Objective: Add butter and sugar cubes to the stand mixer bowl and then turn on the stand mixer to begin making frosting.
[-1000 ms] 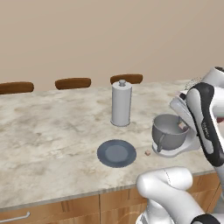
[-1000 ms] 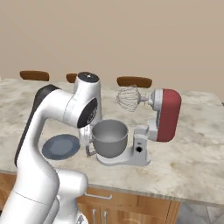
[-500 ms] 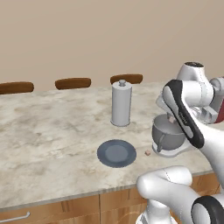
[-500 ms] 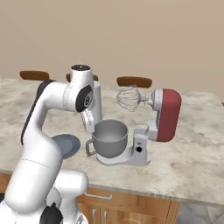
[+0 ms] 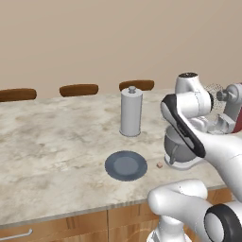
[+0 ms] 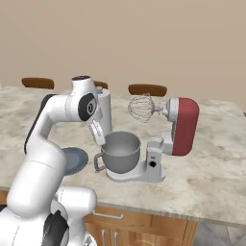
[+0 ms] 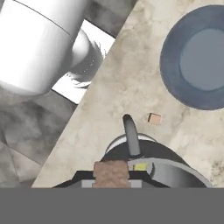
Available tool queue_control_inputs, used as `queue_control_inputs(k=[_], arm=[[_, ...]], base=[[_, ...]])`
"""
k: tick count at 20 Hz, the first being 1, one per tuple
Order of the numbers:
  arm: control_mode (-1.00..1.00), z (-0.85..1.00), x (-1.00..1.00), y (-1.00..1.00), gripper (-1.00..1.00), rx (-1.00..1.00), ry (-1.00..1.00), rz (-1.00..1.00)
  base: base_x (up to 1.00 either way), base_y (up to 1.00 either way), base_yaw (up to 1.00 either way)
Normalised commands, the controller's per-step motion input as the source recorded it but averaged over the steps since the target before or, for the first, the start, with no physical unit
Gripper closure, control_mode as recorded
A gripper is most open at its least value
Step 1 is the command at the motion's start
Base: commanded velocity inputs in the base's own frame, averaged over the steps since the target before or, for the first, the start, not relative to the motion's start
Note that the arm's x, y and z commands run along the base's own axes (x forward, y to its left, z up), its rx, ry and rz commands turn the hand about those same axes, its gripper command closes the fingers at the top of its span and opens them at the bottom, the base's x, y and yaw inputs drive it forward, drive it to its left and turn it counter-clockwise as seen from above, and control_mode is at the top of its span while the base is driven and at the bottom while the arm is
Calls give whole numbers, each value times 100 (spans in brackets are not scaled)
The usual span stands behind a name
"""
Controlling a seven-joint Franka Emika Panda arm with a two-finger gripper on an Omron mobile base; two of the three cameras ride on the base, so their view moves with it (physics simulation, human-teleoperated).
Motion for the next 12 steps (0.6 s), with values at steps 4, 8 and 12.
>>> queue_control_inputs(k=[4,8,12], arm=[[-100,-34,12,-10,100,-11,1,2],[-100,-28,18,-16,100,-9,0,2],[-100,-25,27,-15,100,-8,0,2]], base=[[0,0,0],[0,0,0],[0,0,0]])
